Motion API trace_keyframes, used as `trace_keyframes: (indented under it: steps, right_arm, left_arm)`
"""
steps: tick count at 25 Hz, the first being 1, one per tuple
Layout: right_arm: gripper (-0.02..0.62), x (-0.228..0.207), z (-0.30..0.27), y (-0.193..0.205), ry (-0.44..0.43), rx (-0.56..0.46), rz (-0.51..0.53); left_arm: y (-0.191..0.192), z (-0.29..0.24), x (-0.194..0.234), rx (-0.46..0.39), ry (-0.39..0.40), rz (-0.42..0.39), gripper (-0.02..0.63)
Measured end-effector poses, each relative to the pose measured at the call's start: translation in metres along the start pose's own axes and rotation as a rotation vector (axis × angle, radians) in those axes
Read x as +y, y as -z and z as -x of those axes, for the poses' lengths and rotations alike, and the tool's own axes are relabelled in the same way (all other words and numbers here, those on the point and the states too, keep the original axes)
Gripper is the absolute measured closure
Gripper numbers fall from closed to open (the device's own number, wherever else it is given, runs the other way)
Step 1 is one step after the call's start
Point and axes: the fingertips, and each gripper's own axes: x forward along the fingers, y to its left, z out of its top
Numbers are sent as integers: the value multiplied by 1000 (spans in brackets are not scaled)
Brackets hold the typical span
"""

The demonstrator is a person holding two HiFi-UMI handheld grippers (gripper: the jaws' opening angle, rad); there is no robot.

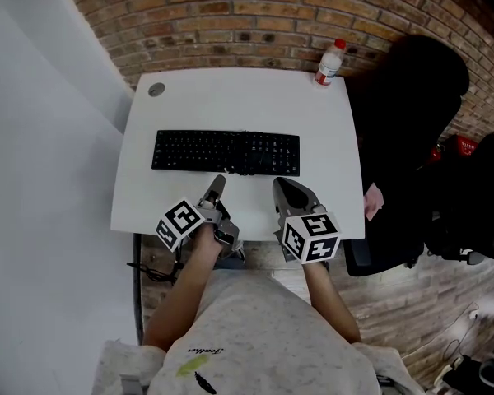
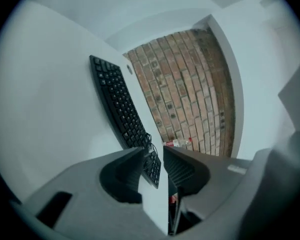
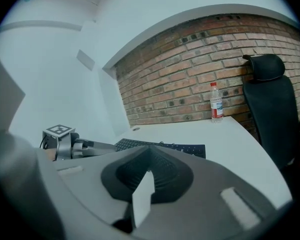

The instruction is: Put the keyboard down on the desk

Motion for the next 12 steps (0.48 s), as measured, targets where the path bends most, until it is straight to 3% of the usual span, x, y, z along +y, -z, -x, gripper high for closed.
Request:
trace_keyframes:
  steps: [4, 9, 12]
  right_arm:
    - [592, 7, 13, -5, -7, -16, 14]
    - [592, 11, 30, -7, -13, -31, 35]
    - [592, 12, 36, -6, -15, -36, 41]
  left_arm:
    - [5, 12, -21, 18, 11, -224, 522]
    - [21, 23, -46, 54, 29, -555, 607]
    - [30, 27, -56, 81, 48, -682, 614]
